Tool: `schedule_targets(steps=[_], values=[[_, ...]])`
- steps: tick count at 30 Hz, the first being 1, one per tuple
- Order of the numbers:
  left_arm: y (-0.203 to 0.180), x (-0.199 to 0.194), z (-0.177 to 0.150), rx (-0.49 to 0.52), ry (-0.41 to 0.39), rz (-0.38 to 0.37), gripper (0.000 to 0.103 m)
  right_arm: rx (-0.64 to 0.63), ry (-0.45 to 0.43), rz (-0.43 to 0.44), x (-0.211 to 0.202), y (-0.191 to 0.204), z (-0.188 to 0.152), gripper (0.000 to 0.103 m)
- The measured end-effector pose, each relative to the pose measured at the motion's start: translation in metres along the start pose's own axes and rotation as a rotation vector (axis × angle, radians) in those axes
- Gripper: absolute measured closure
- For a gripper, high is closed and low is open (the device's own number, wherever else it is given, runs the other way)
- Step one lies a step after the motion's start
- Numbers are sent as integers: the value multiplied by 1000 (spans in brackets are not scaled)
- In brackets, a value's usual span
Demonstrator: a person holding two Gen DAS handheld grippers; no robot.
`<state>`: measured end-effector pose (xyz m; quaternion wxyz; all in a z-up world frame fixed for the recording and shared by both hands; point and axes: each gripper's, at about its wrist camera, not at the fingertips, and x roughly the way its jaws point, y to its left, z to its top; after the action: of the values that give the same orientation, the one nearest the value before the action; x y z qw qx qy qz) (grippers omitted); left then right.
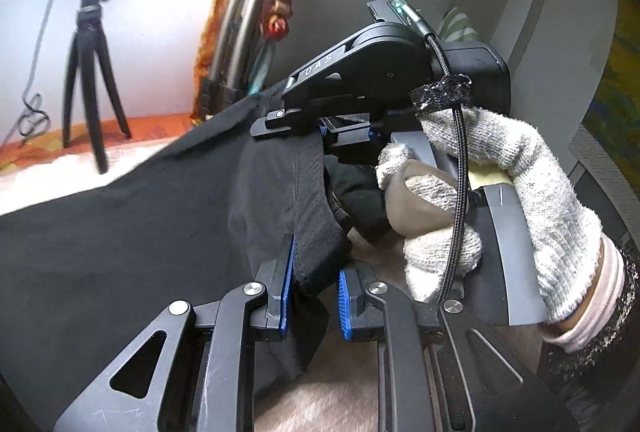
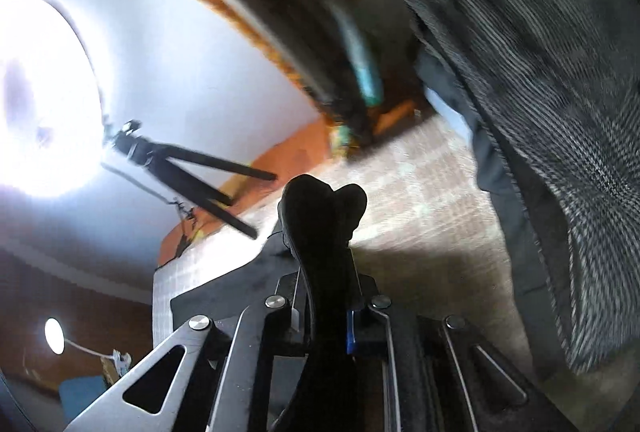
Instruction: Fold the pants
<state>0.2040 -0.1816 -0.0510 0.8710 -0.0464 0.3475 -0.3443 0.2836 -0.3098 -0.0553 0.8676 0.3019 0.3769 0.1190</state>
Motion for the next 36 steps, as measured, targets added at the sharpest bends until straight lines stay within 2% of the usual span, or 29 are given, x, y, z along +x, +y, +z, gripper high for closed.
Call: schedule_targets(steps=[12, 29, 36], values=[[39, -80, -11, -61, -42, 60, 87, -177, 1, -9, 2, 104, -38, 94], [123, -145, -59, -229, -50, 147, 87, -326, 92, -62, 84, 212, -100, 94], [177, -160, -86, -402, -38, 169, 87, -372, 136, -95, 133, 246, -127, 94]])
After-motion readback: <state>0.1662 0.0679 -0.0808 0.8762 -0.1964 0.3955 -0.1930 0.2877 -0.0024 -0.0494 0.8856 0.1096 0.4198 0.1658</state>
